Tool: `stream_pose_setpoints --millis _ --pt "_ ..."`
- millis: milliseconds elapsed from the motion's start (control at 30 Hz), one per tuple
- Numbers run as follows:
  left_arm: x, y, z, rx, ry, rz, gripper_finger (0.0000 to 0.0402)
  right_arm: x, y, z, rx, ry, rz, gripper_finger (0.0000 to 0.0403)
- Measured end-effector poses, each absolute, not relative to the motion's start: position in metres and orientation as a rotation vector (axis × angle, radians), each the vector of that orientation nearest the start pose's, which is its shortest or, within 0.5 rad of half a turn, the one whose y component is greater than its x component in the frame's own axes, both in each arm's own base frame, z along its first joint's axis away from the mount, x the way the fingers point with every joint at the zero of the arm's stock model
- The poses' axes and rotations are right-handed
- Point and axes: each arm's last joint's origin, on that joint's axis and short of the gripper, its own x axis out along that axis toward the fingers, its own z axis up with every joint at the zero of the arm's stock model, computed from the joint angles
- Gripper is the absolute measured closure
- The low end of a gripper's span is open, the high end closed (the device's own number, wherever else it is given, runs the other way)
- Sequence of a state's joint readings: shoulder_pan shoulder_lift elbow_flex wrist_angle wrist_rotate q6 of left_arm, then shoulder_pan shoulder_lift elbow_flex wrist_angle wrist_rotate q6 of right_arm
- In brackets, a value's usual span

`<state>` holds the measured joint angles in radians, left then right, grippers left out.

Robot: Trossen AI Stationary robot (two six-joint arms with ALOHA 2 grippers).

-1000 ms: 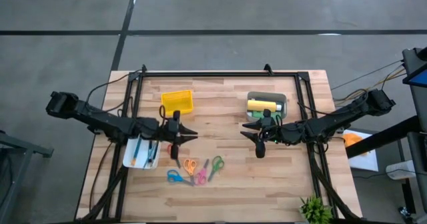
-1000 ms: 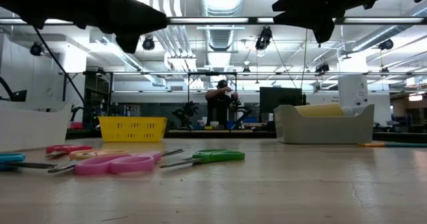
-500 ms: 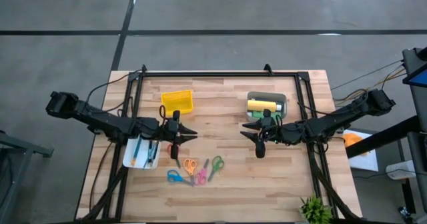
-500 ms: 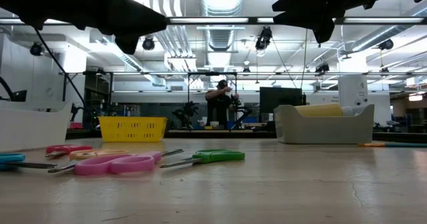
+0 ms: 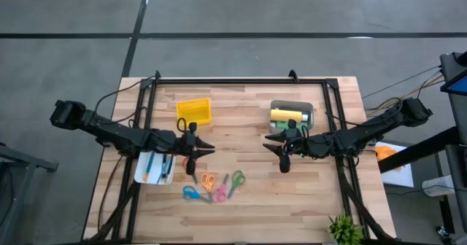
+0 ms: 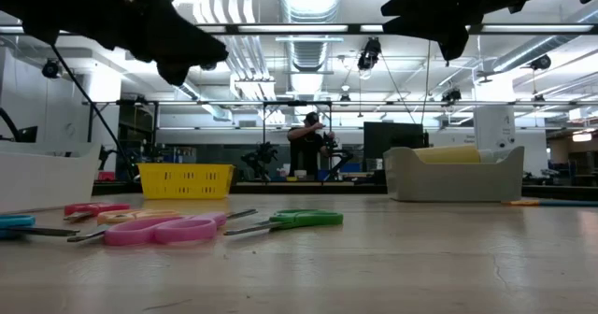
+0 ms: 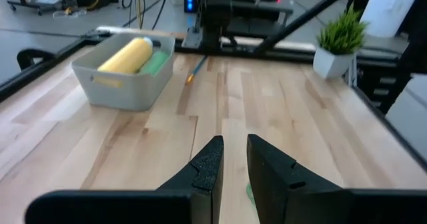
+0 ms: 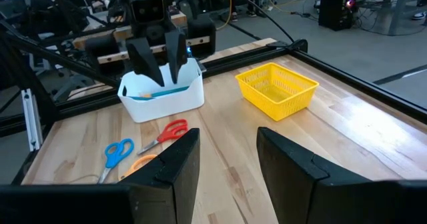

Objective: Pick & Place Paint Supplies
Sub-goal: Put the blue paintbrush into the white bin

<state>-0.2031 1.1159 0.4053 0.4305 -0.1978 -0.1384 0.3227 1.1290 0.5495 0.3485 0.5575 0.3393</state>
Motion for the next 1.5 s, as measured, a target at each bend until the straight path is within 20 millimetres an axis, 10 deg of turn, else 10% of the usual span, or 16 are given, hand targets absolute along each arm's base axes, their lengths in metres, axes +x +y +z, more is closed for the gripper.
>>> stream_pose_setpoints --millis 1067,1500 --pt "0.21 -0.037 0.18 -0.058 0.485 0.034 0.0331 0.223 0.058 0.24 0.362 0.182 -0.21 0.0254" --pt "0.21 -0.037 0.18 -0.054 0.489 0.033 0.0331 0.169 0.043 0.277 0.462 1.034 -0.643 0.0254"
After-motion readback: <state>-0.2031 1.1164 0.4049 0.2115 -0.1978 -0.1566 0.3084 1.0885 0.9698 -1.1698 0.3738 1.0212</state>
